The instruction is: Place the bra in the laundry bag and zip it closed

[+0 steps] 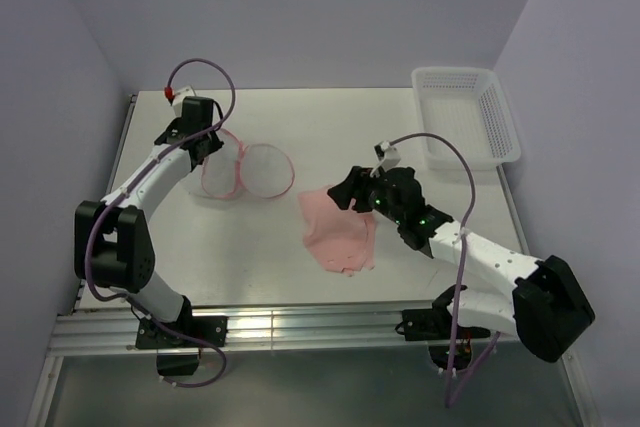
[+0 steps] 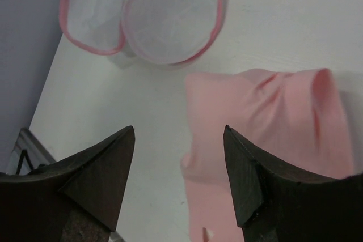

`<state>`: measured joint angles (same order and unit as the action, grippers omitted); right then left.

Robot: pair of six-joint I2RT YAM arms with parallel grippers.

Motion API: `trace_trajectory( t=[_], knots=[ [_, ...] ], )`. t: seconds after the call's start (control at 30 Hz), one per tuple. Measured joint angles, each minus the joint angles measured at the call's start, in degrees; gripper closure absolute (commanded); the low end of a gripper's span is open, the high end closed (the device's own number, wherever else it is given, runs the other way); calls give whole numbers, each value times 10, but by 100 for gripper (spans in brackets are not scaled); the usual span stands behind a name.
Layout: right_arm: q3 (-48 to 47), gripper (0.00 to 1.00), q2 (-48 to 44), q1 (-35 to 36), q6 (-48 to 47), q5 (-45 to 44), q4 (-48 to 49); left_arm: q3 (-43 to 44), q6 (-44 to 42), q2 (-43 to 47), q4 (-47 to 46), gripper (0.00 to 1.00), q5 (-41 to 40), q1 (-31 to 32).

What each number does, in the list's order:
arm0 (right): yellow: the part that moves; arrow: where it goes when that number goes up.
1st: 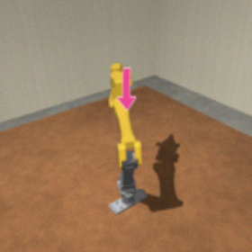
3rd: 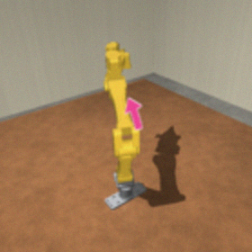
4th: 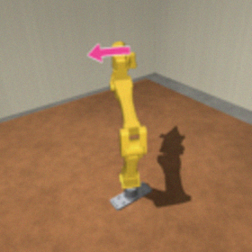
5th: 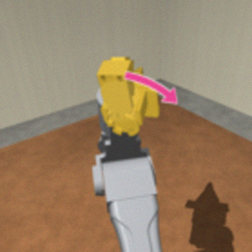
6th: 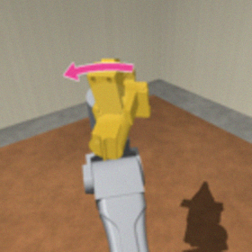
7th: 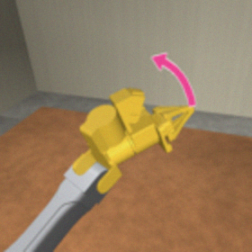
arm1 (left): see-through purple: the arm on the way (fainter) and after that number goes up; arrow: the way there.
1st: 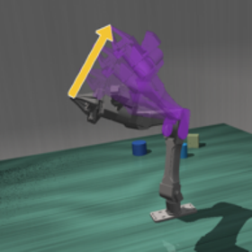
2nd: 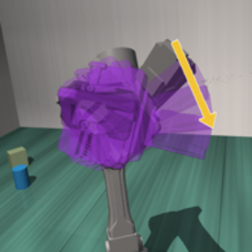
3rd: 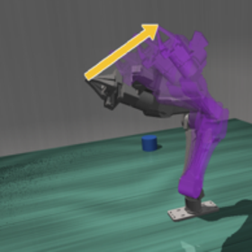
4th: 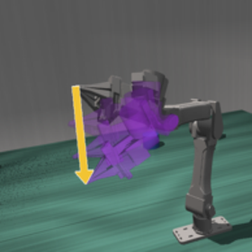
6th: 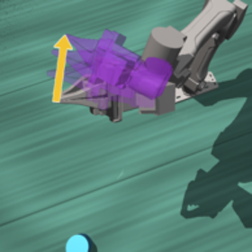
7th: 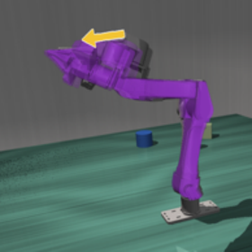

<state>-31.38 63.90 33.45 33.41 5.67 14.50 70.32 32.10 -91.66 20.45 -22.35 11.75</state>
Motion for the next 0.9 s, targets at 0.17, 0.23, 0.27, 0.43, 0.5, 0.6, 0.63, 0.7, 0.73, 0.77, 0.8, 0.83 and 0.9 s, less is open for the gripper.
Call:
trace_trajectory(
  t=[0.17, 0.23, 0.27, 0.43, 0.5, 0.6, 0.63, 0.7, 0.73, 0.77, 0.8, 0.83, 0.9],
  knots=[
    [-77, 18, 99, 72, 17, -4, 13, -10, 10, 4, -8, 100, 26, -15],
    [-125, 17, 154, 98, 23, -8, 23, -39, 20, 20, -21, 100, 41, -17],
    [-147, 17, 178, 109, 25, -9, 26, -55, 26, 31, -27, 100, 50, -17],
    [-294, 20, 327, 133, 30, -17, 21, -154, 73, 131, -59, 100, 111, -17],
    [-352, 20, 380, 134, 26, -18, 8, -189, 94, 175, -78, 100, 137, -17],
    [-428, 22, 444, 137, 14, -19, -25, -224, 119, 226, -101, 100, 169, -17],
    [-451, 23, 462, 138, 10, -19, -38, -230, 125, 236, -107, 100, 177, -17],
    [-491, 23, 492, 139, 3, -18, -65, -244, 135, 256, -123, 100, 189, -17],
    [-506, 24, 503, 140, -1, -19, -74, -249, 138, 264, -128, 100, 194, -17],
    [-519, 25, 515, 141, -4, -21, -84, -254, 141, 269, -132, 100, 198, -17],
    [-527, 27, 523, 141, -6, -23, -94, -259, 142, 274, -136, 100, 200, -17],
    [-534, 28, 529, 142, -9, -24, -101, -264, 143, 279, -138, 100, 202, -17],
    [-555, 28, 546, 142, -14, -28, -121, -274, 144, 288, -142, 100, 206, -17]
  ],
)
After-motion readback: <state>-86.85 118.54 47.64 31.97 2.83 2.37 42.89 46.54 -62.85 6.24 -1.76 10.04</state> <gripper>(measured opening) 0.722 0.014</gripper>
